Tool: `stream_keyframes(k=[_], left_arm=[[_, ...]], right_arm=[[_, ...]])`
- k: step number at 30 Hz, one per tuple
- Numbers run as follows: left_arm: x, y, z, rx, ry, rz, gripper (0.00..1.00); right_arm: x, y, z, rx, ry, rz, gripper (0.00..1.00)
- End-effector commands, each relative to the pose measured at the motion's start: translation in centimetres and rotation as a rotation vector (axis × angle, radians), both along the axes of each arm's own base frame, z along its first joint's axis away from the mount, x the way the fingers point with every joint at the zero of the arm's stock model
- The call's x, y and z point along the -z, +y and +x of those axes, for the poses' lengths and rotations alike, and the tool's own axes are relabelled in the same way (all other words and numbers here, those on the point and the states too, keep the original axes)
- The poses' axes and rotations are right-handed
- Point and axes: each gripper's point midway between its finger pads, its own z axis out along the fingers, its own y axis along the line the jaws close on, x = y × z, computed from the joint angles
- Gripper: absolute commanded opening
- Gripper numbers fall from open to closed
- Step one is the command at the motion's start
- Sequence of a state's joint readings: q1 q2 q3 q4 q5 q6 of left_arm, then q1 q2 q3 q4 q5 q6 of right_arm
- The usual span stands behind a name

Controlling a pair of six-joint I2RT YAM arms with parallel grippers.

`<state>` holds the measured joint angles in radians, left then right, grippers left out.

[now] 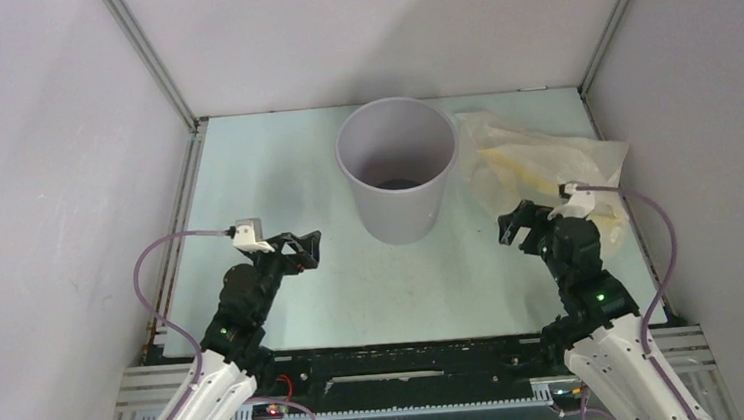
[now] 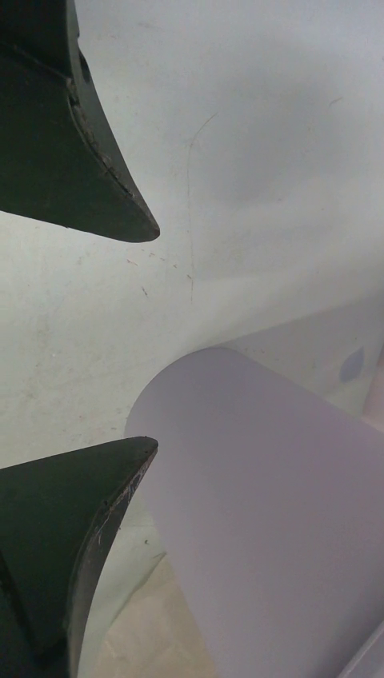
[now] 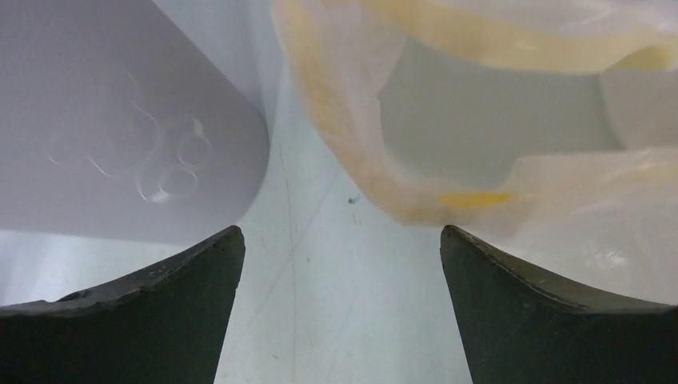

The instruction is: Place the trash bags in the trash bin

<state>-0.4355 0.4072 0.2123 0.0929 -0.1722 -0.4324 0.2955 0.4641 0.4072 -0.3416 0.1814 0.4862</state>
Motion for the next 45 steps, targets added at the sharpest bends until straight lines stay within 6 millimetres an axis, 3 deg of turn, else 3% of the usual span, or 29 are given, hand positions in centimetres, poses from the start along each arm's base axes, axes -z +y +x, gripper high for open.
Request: stream_keyframes(k=[1, 11, 16, 19, 21, 22, 25, 27, 31, 34, 40, 44, 45], left_arm=[[-1.2, -1.1, 0.0, 0.069, -0.052, 0.009, 1.00], [-0.9, -2.2, 0.0, 0.124, -0.038, 0.012, 0.99], [-0.8, -2.3, 0.1, 0.129, -0.036, 0.013, 0.99], [-0.8, -2.4, 0.1, 0.134, -0.036, 0.013, 0.99], [-0.8, -2.5, 0.0, 0.140, -0.038, 0.011, 0.98], [-0.8, -2.6, 0.0, 0.145, -0.040, 0.010, 0.98], [-0.9, -2.8, -0.1, 0.160, -0.046, 0.005, 0.97], [-0.9, -3.0, 0.0, 0.163, -0.042, -0.002, 0.97], [-1.3, -3.7, -0.2, 0.199, -0.033, -0.027, 0.97], [-2.1, -4.9, -0.8, 0.264, -0.039, -0.062, 0.96], [-4.6, -7.5, -2.5, 0.385, -0.037, -0.197, 0.92], [-6.1, -9.6, -4.2, 0.482, -0.017, -0.243, 0.89], [-6.5, -10.1, -4.6, 0.500, -0.015, -0.253, 0.89]], right_arm=[[-5.0, -1.7, 0.9, 0.074, -0.072, -0.074, 0.96], [-3.9, -2.2, 4.2, 0.118, 0.040, -0.196, 1.00], [-1.8, -2.1, 5.8, 0.113, 0.162, -0.277, 0.97], [-1.3, -2.0, 6.0, 0.113, 0.195, -0.287, 0.66], [-1.8, -1.9, 5.8, 0.112, 0.180, -0.273, 0.34], [-2.4, -1.8, 5.6, 0.106, 0.160, -0.267, 0.23], [-5.5, -1.3, 4.8, 0.080, 0.066, -0.216, 0.00], [-8.4, -0.7, 3.9, 0.043, -0.008, -0.172, 0.00], [-14.3, 1.9, 1.7, -0.128, -0.130, -0.079, 0.00], [-16.8, 5.5, -0.4, -0.331, -0.159, -0.003, 0.00], [-19.0, 12.9, -4.4, -0.702, -0.238, 0.062, 0.00], [-19.2, 17.7, -6.8, -0.887, -0.246, 0.084, 0.00], [-19.3, 19.2, -7.7, -0.934, -0.246, 0.079, 0.06]])
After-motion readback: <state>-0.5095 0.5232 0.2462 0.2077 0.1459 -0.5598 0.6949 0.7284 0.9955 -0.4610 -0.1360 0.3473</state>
